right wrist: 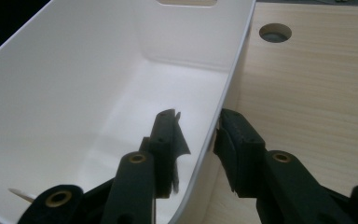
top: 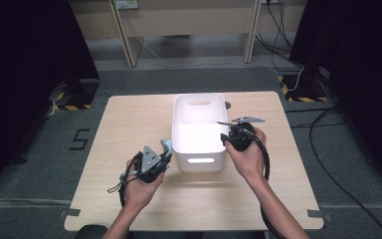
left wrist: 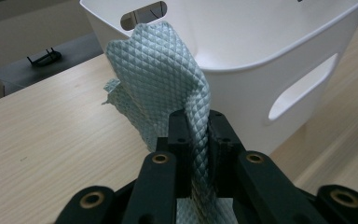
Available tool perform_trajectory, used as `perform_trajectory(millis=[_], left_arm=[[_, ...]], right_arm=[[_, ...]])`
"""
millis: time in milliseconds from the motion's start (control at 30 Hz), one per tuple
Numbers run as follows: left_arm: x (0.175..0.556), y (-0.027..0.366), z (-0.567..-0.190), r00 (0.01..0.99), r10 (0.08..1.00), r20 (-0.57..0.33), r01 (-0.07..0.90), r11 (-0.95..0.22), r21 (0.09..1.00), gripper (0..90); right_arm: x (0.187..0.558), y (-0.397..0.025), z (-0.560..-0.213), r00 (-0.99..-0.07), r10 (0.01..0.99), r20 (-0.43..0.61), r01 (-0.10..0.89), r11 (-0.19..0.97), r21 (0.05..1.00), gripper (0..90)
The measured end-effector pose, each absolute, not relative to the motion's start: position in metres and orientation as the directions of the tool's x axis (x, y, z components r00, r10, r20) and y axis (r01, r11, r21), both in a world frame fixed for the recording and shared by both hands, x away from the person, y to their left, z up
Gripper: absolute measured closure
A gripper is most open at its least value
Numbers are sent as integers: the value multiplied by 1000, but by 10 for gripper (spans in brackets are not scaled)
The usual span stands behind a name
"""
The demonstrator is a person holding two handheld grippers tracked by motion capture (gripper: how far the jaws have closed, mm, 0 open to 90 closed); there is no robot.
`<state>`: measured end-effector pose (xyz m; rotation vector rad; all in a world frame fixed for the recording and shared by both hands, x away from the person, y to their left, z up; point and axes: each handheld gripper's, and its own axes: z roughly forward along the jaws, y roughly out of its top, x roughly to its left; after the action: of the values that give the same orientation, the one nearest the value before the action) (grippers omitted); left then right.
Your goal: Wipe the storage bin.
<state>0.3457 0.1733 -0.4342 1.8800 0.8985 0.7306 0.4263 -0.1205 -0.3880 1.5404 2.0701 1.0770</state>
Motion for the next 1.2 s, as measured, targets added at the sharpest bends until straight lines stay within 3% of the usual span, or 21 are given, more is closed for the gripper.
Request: perform_trajectory(millis=[433,1200], left_arm=[[324,160,-432,621,766,164,205,-361,910,817],[335,150,-447,642,752,148,261,-396,880,817]], right_arm=[[420,-123,-390,-370,916,154,645,134,753,697],[419,-121,-391,-384,912,145,641,150,753,717]])
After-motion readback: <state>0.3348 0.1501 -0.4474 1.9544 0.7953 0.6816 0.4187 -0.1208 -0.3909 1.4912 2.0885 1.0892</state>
